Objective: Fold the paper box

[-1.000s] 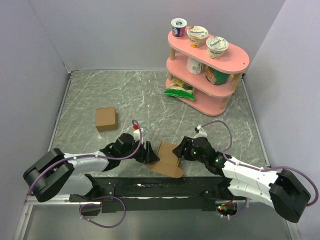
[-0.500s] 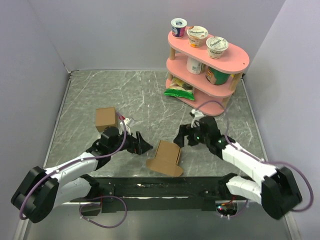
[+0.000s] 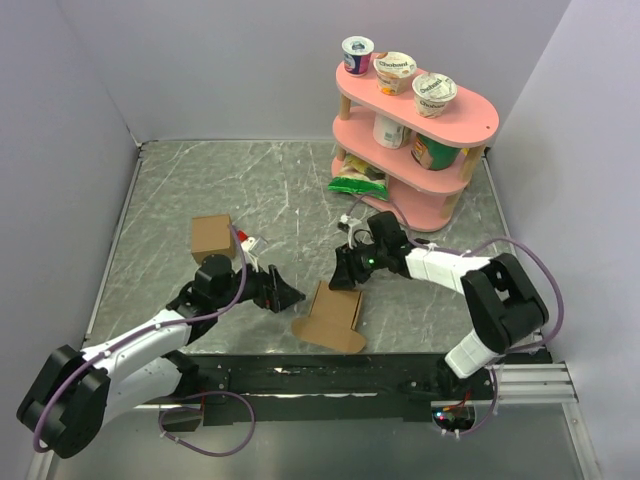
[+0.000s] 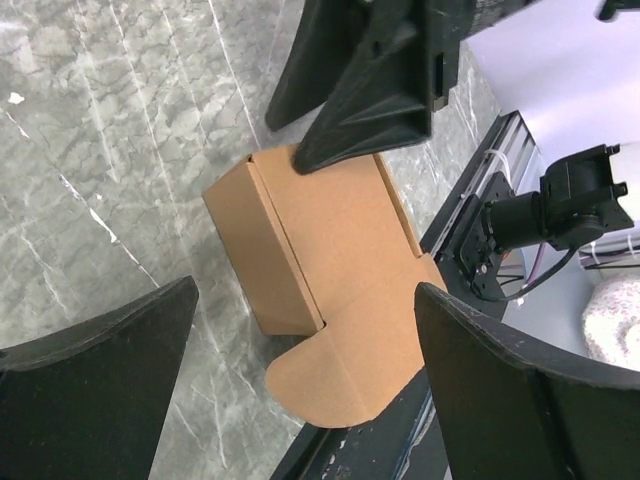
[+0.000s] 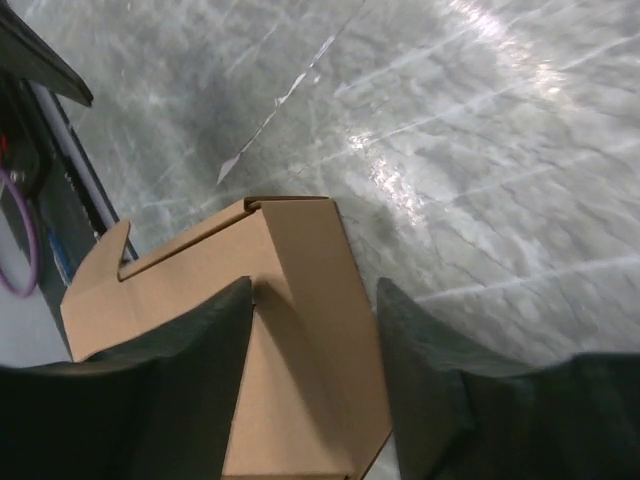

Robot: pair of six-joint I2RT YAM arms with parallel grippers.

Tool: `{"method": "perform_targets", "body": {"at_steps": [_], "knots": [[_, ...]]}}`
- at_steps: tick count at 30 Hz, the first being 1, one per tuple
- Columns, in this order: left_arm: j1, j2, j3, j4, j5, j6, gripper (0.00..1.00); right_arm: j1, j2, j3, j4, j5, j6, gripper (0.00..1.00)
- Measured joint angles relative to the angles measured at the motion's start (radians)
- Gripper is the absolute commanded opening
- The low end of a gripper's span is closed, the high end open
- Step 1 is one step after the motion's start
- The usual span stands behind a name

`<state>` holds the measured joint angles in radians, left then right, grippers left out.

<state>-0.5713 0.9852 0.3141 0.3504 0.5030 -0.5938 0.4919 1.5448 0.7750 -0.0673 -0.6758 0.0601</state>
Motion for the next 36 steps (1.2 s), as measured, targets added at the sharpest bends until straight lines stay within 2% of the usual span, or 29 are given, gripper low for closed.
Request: {"method": "perform_targets", "body": {"at_steps": [2, 4, 8, 12, 16, 22, 27, 36], "knots": [[0.001, 0.000, 0.000, 0.000, 0.002, 0.007, 0.96, -0.001, 0.040, 0.020, 0.002, -0.049, 0.002, 0.36], [0.001, 0.001, 0.000, 0.003, 0.006, 0.012, 0.96, -0.002, 0.069, 0.046, 0.006, -0.081, 0.004, 0.33], [0.001, 0.015, -0.007, 0.033, 0.027, 0.031, 0.96, -0.013, 0.132, 0.085, 0.027, -0.140, 0.016, 0.19], [0.001, 0.020, -0.021, 0.057, 0.052, 0.035, 0.96, -0.055, 0.204, 0.127, 0.029, -0.208, 0.041, 0.16], [0.001, 0.012, -0.021, 0.068, 0.058, 0.044, 0.96, -0.103, 0.293, 0.190, 0.013, -0.257, 0.054, 0.16], [0.001, -0.032, -0.021, 0.065, -0.002, 0.059, 0.96, -0.127, 0.385, 0.212, -0.028, -0.211, 0.047, 0.18], [0.001, -0.068, -0.019, 0.085, -0.058, 0.064, 0.96, -0.133, 0.389, 0.214, -0.035, -0.217, 0.050, 0.23], [0.008, 0.096, -0.008, 0.197, -0.079, 0.068, 0.96, -0.139, 0.325, 0.203, -0.036, -0.140, 0.051, 0.45]]}}
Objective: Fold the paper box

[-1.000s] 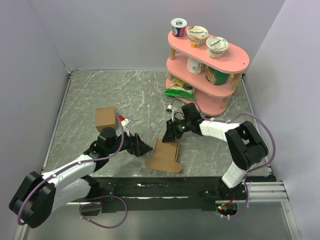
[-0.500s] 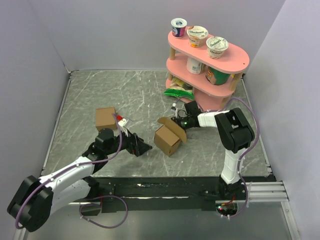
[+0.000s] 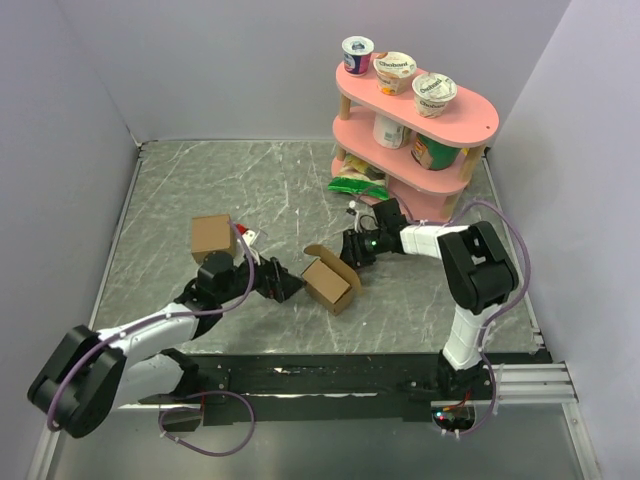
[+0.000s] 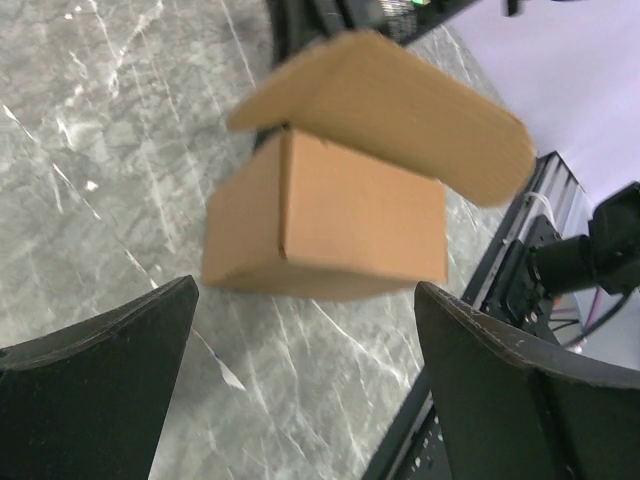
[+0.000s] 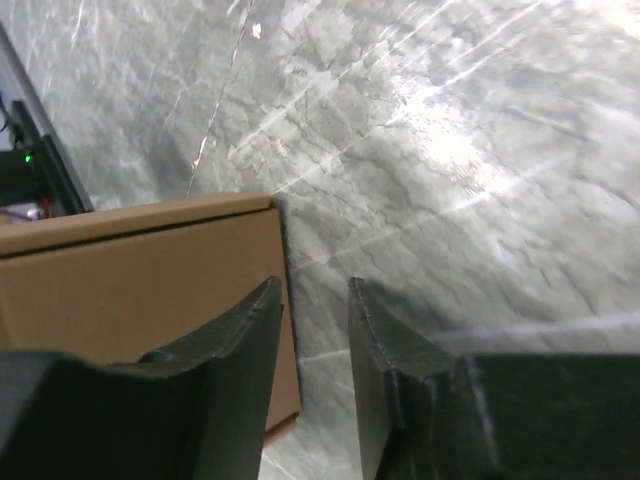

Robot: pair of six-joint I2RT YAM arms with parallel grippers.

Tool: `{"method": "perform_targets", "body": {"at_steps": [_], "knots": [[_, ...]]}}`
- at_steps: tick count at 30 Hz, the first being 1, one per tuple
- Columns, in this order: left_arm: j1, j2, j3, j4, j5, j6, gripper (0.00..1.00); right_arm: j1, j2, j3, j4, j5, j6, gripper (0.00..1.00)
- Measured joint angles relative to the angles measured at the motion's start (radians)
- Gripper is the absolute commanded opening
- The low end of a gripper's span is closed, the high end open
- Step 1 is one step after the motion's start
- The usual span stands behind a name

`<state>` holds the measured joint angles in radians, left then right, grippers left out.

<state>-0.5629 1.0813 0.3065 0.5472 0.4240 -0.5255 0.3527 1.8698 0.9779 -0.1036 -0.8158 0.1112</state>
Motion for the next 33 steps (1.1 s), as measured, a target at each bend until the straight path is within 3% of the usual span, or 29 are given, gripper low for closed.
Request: {"method": "perform_targets", "body": {"at_steps": [7, 13, 20, 27, 33], "knots": [[0.007, 0.114, 0.055, 0.075, 0.020, -0.001, 0.96, -0.002, -0.063, -0.008, 0.001, 0.049, 0.010, 0.73], [0.012, 0.150, 0.059, 0.100, 0.023, -0.002, 0.96, -0.006, -0.121, -0.046, 0.008, 0.125, 0.050, 0.81], [0.079, 0.154, 0.073, 0.131, 0.043, -0.013, 0.99, -0.073, -0.457, -0.156, 0.004, 0.277, 0.146, 0.82], [0.109, 0.232, 0.197, 0.153, 0.145, 0.033, 0.90, -0.080, -0.918, -0.354, 0.023, 0.396, 0.264, 0.79], [0.109, 0.309, 0.254, 0.138, 0.209, 0.120, 0.83, -0.025, -1.149, -0.480, -0.046, 0.416, 0.306, 0.73]]}}
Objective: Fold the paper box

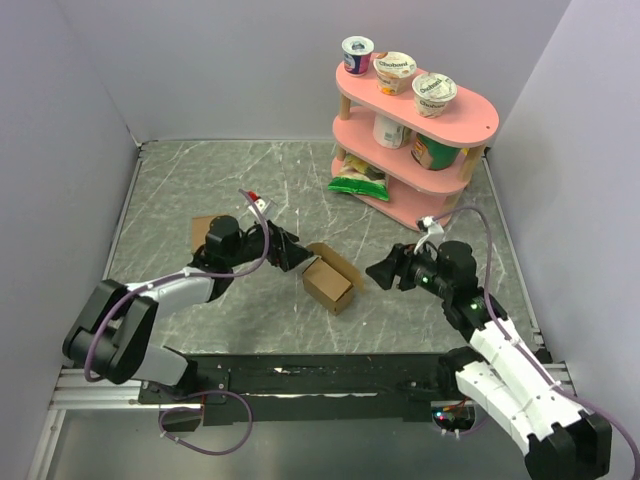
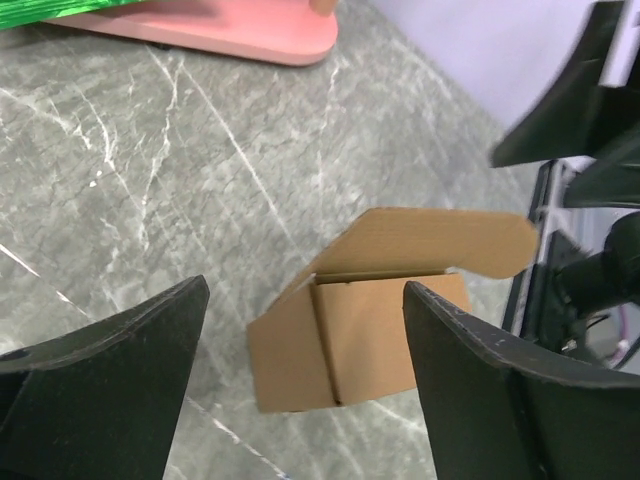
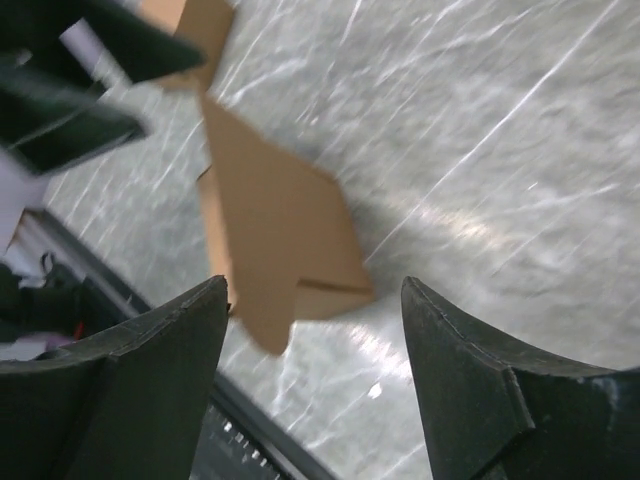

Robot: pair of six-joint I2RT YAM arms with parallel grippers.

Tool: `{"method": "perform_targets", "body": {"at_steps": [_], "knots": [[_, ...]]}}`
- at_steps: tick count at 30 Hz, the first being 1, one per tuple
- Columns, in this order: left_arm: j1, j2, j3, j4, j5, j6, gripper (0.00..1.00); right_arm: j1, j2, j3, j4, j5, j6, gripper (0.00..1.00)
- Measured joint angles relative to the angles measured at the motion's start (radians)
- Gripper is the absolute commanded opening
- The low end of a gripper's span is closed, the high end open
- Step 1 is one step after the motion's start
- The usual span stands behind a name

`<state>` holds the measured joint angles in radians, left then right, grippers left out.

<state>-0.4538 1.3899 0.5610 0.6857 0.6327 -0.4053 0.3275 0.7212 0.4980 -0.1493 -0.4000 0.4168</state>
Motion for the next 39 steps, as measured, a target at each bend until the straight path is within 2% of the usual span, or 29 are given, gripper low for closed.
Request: {"method": "perform_targets", "body": {"at_steps": [5, 11, 12, 19, 23, 27, 39], "knots": [[0.000, 0.057, 0.030, -0.016, 0.025, 0.043, 0.80, 0.078, -0.031, -0.002, -0.049, 0.041, 0.005, 0.66], [-0.011, 0.081, 0.035, -0.017, 0.034, 0.065, 0.70, 0.246, 0.045, 0.046, -0.099, 0.165, 0.013, 0.60], [-0.014, 0.082, 0.035, -0.017, 0.034, 0.071, 0.66, 0.259, 0.055, 0.054, -0.102, 0.187, 0.016, 0.59], [-0.042, 0.109, 0.063, -0.022, 0.029, 0.103, 0.55, 0.298, 0.107, 0.091, -0.124, 0.286, 0.039, 0.54], [-0.063, 0.111, 0.066, -0.025, 0.014, 0.116, 0.41, 0.312, 0.170, 0.137, -0.134, 0.318, 0.055, 0.51], [-0.087, 0.111, 0.068, -0.053, -0.038, 0.134, 0.25, 0.336, 0.214, 0.175, -0.161, 0.348, 0.071, 0.43], [-0.210, 0.060, 0.068, -0.138, -0.266, 0.123, 0.08, 0.413, 0.293, 0.243, -0.223, 0.504, 0.092, 0.37]]}}
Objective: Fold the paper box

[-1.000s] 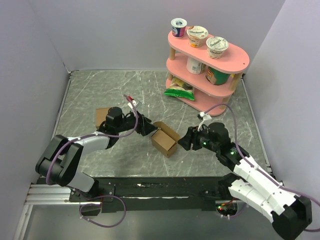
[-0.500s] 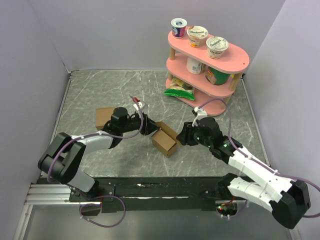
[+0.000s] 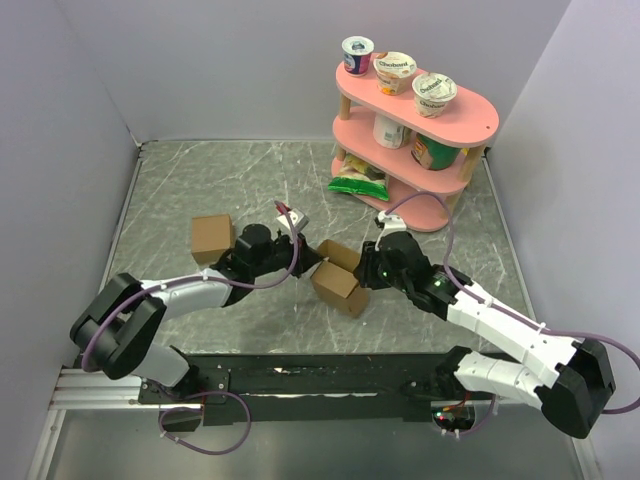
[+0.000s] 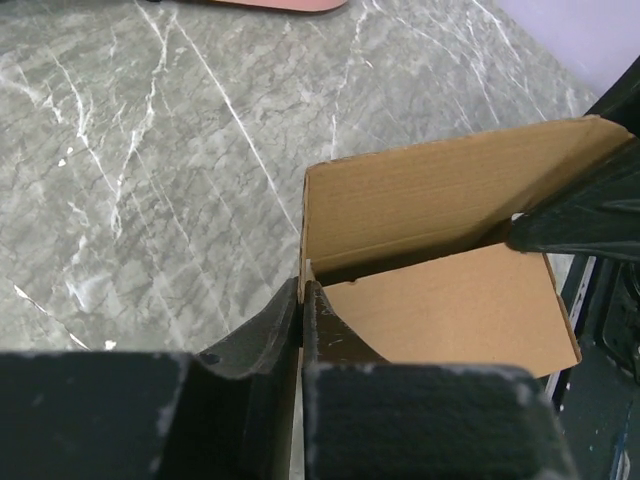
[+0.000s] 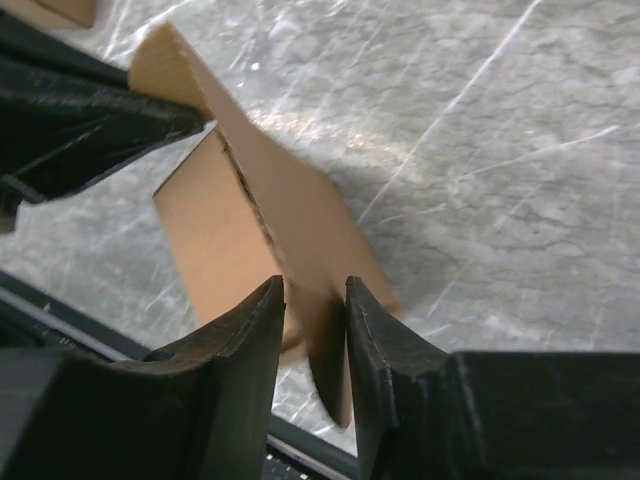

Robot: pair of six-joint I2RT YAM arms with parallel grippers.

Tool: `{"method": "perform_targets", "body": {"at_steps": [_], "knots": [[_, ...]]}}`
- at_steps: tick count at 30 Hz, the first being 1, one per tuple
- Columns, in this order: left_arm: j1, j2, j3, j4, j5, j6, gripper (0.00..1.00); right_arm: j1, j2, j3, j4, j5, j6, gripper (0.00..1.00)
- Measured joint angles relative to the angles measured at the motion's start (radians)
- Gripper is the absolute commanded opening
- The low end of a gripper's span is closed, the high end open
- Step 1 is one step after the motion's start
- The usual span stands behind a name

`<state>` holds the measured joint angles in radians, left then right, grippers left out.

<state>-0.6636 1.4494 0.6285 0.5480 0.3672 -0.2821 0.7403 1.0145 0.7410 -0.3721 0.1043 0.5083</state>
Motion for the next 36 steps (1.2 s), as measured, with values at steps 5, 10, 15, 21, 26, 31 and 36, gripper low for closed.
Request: {"method": "perform_targets", "body": {"at_steps": [5, 10, 15, 21, 26, 31, 36], "knots": [[-0.042, -0.014, 0.000, -0.035, -0.090, -0.029, 0.07, 0.013, 0.008, 0.000, -0.008, 0.065, 0.008, 0.43], [-0.084, -0.026, 0.016, -0.095, -0.209, -0.062, 0.03, 0.019, 0.019, 0.000, -0.009, 0.132, 0.024, 0.59], [-0.104, -0.049, 0.040, -0.185, -0.341, -0.080, 0.06, 0.019, 0.020, 0.000, -0.011, 0.167, 0.020, 0.65], [-0.110, -0.128, 0.039, -0.269, -0.454, -0.066, 0.08, 0.019, 0.020, 0.001, -0.008, 0.176, 0.004, 0.68], [-0.130, -0.179, 0.019, -0.286, -0.493, -0.033, 0.08, -0.012, 0.023, 0.001, 0.024, 0.144, -0.008, 0.67], [-0.137, -0.189, -0.004, -0.284, -0.504, -0.014, 0.07, -0.059, 0.036, 0.001, 0.099, 0.085, -0.008, 0.65], [-0.137, -0.189, -0.017, -0.270, -0.497, -0.001, 0.06, -0.119, 0.093, -0.008, 0.197, 0.014, -0.006, 0.56]]}}
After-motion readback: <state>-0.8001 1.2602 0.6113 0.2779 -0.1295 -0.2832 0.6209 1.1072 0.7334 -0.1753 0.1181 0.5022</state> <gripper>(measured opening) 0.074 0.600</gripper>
